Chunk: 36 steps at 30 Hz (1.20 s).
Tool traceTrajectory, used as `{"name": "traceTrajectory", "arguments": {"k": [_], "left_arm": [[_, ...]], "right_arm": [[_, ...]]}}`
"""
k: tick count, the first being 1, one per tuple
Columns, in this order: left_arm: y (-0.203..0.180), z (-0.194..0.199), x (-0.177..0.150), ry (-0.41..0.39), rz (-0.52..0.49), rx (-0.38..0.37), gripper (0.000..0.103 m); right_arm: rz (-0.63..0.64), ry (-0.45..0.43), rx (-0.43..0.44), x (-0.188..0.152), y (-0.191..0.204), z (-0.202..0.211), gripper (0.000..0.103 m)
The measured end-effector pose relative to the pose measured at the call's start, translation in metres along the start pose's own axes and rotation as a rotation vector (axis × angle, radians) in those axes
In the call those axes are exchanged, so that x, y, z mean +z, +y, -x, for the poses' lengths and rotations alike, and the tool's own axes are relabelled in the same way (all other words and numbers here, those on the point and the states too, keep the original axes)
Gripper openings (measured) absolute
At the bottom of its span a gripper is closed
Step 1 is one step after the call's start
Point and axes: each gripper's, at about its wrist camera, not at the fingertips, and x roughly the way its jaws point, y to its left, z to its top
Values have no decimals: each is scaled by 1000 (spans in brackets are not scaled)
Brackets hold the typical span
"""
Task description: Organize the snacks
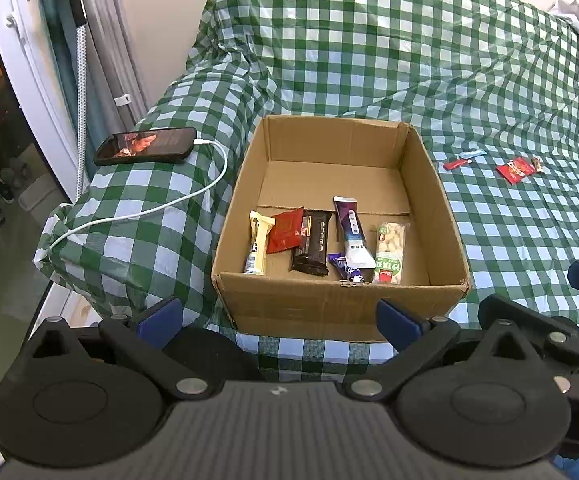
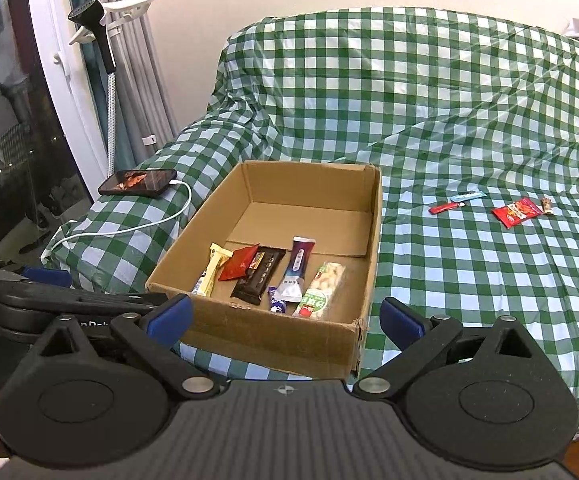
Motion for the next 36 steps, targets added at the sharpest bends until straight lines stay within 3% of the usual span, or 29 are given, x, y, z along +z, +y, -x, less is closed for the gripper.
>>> {"name": "traceTrajectory", "arguments": {"k": [36], "left_arm": [[-25,-23,10,53,-75,19,103]], "right_arm": [[-54,37,10,-4,-28,-18,101]]}}
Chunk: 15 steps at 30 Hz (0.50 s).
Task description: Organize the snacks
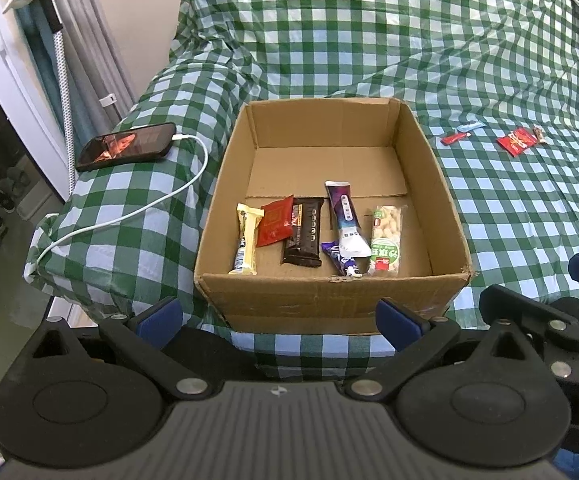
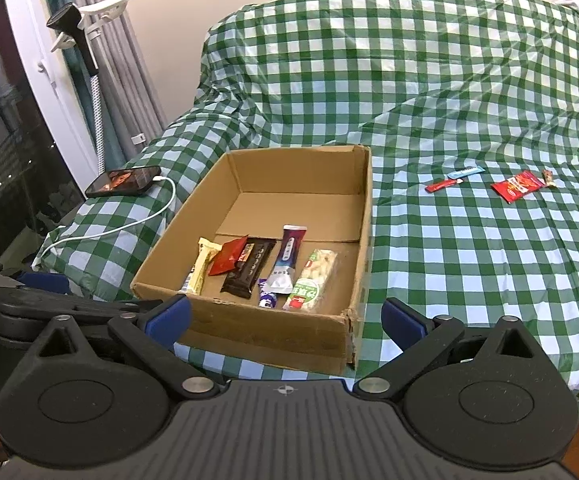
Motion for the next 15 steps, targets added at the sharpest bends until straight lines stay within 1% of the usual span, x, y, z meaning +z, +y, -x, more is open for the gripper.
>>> {"name": "traceTrajectory", "arguments": {"k": [6,15], "left_arm": [[-9,-4,9,6,-8,-4,103],[-24,-9,31,-3,-21,-16,103]], "right_arm": [[-29,13,-10,2,-14,-5,101],[-91,22,-48,7,-42,-8,102]]}}
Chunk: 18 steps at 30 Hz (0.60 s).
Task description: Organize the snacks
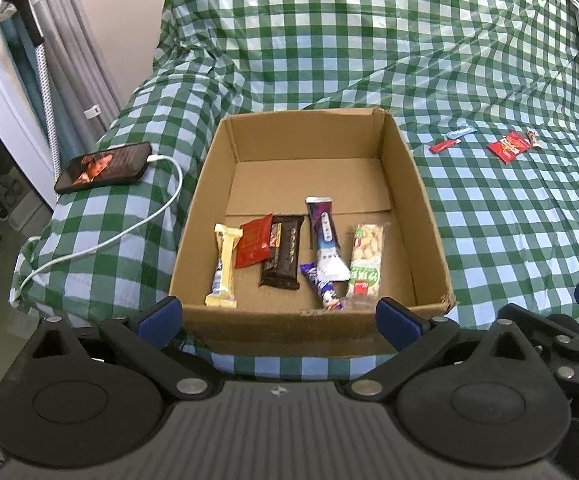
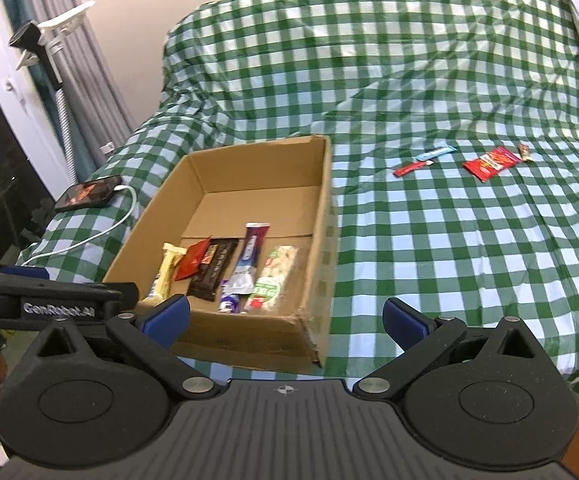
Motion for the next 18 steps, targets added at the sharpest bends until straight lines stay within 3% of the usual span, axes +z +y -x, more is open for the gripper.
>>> {"name": "traceTrajectory", "arguments": {"k": [18], "left_arm": [[-66,-24,65,-28,-91,-63,103]], "right_arm": [[-150,-59,-172,34,-94,2,102]]}}
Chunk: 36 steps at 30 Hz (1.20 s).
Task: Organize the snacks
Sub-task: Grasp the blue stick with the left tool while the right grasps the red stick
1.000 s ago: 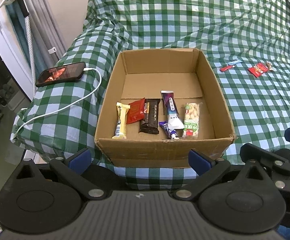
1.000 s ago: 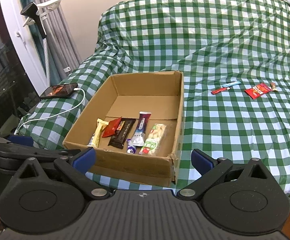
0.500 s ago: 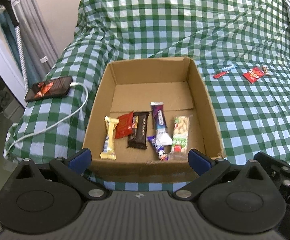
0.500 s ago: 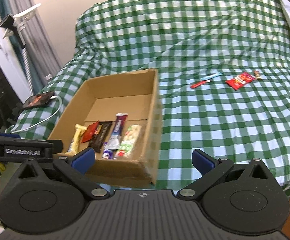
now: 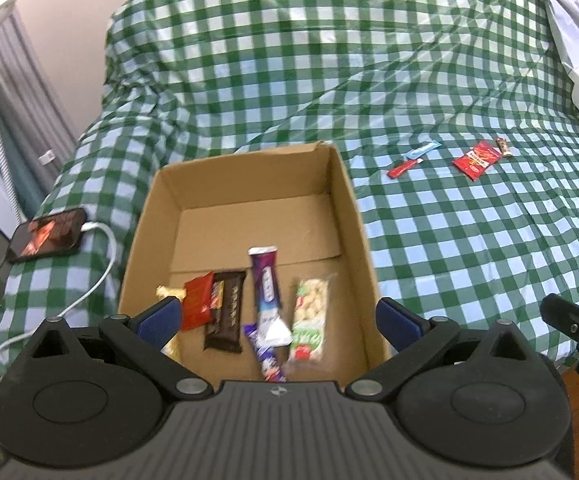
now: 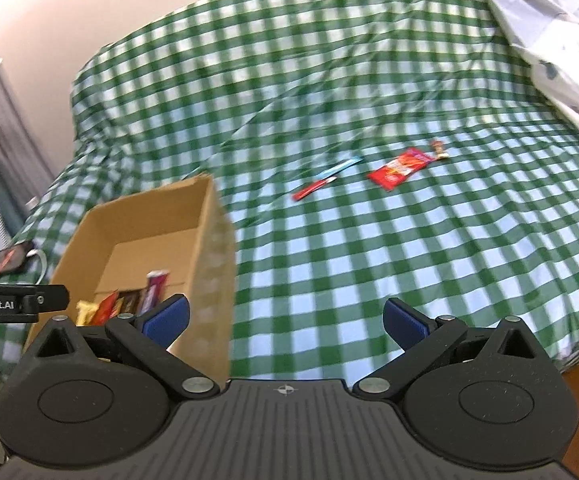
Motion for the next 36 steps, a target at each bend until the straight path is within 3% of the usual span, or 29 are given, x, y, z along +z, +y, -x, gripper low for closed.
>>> {"name": "traceTrajectory", "arguments": {"k": [7,12,16,21,23,28,32,36], "left_arm": [[-33,-42,44,34,-40,-50,103],[-67,-92,96,37,-91,-84,103],[-103,-147,147,46,-130,-164,103],[-157,-236,198,22,-234,-268,103],[-176,-275,212,15,-271,-269,103],[-205,-370,239,131,-257,-347,103],[-221,-414,248,169,-263,-368,103],[-237,-439,253,184,-302,-361,103]], "right_arm": [[-88,10,-70,13,-44,-23,102],[-128,-2,-110,33,-76,-54,102],[-143,-36,-145,60,-104,-92,102],[-143,-92,-208,100,-144,-170,102],[-153,-96,-238,115,-161,-212,102],[-139,-40,-262,143,-186,-315,102],[-113,-6,-278,151,-189,-380,102],[-96,31,-278,152,-190,-416,102]]}}
